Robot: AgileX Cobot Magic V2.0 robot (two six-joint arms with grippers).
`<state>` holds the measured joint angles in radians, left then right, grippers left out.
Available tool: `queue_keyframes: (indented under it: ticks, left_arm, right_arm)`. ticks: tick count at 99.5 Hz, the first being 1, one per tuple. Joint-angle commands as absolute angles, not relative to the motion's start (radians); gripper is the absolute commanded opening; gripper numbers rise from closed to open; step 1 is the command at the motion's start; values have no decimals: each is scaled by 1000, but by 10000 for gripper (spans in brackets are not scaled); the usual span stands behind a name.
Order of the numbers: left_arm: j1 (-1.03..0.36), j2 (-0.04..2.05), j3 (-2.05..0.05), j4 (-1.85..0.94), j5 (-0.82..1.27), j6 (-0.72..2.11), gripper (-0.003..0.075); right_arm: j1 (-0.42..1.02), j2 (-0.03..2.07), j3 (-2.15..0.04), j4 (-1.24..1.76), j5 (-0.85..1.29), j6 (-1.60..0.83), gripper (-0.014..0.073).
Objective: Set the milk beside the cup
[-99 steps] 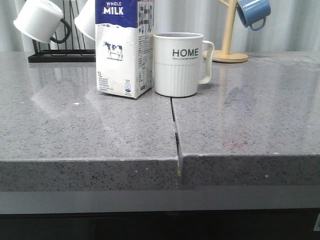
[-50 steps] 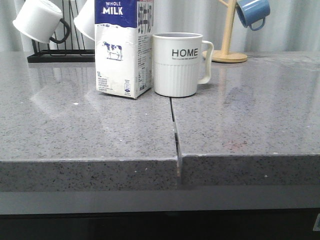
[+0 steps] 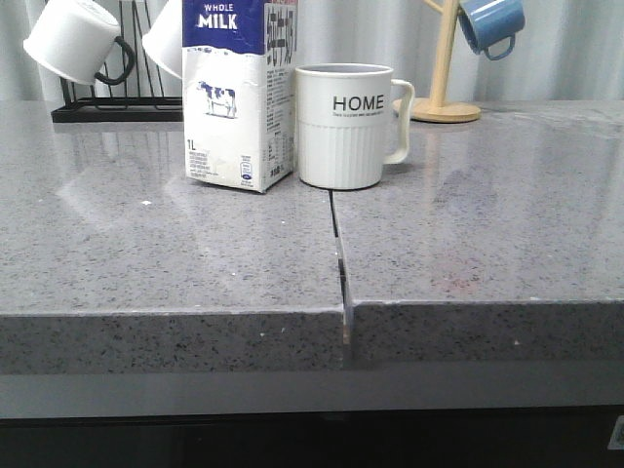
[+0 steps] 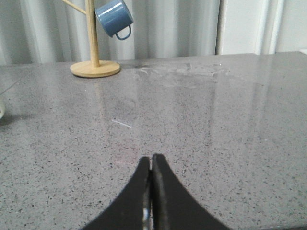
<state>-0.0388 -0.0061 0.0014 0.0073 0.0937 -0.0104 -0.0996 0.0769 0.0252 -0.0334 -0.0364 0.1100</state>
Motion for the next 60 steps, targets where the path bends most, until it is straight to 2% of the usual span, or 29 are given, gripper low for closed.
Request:
queue_keyframes:
  ticks: [1, 10, 60]
  left_arm:
    - [-37, -39, 42, 6, 18, -20, -13]
    - [-37, -39, 42, 6, 18, -20, -13]
    - [-37, -39, 42, 6, 18, -20, -13]
  right_arm:
    - [-107, 27, 9, -35, -71, 107, -69]
    - [-108, -36, 10, -35, -36, 107, -69]
    - [-108, -30, 10, -35, -41, 107, -69]
